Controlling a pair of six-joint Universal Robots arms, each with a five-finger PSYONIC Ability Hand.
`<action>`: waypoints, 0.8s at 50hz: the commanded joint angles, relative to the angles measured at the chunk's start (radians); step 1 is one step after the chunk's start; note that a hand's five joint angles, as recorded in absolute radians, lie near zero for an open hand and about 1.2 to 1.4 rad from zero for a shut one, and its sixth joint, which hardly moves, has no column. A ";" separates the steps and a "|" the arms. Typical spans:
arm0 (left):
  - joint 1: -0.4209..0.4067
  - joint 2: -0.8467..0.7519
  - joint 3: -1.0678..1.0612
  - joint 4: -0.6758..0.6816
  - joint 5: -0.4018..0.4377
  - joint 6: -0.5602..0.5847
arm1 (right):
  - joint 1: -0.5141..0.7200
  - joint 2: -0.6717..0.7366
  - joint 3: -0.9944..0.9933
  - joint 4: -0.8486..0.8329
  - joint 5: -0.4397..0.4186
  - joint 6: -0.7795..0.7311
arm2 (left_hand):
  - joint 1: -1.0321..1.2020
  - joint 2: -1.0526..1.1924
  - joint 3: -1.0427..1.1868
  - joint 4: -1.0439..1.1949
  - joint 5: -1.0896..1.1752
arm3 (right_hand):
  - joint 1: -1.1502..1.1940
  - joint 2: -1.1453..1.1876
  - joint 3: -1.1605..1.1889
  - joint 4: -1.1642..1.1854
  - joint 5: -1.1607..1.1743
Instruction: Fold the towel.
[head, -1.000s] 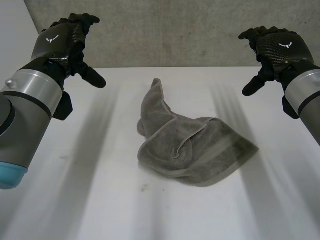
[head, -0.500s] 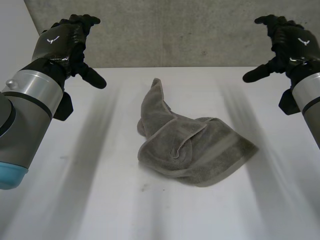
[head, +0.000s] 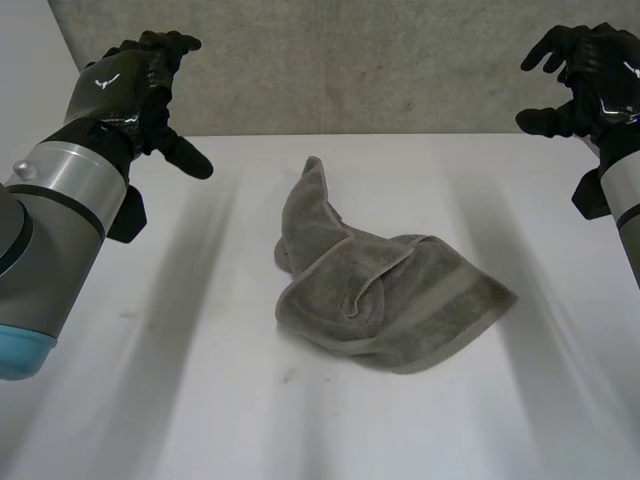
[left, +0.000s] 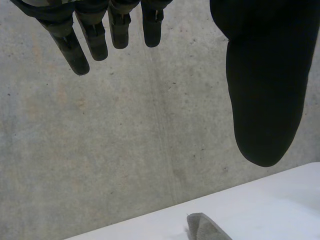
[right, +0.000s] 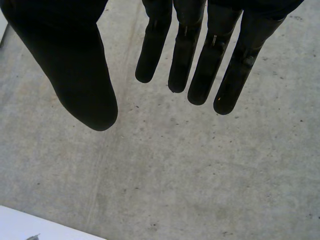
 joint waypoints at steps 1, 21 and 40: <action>0.000 -0.002 0.000 0.000 0.000 0.000 | -0.002 -0.001 -0.004 0.002 -0.062 0.000 | 0.003 0.010 0.009 0.007 -0.028 | -0.186 -0.076 -0.075 -0.075 -0.064; -0.040 -0.129 0.043 -0.103 -0.009 -0.002 | 0.012 0.150 -0.110 0.177 -0.173 -0.370 | 0.059 0.066 0.064 0.062 0.027 | -0.370 -0.259 -0.258 -0.259 -0.247; -0.109 -0.294 0.014 -0.124 -0.011 -0.190 | 0.061 0.334 -0.110 0.186 -0.201 -0.437 | 0.209 0.215 0.214 0.212 0.177 | -0.331 -0.221 -0.220 -0.221 -0.209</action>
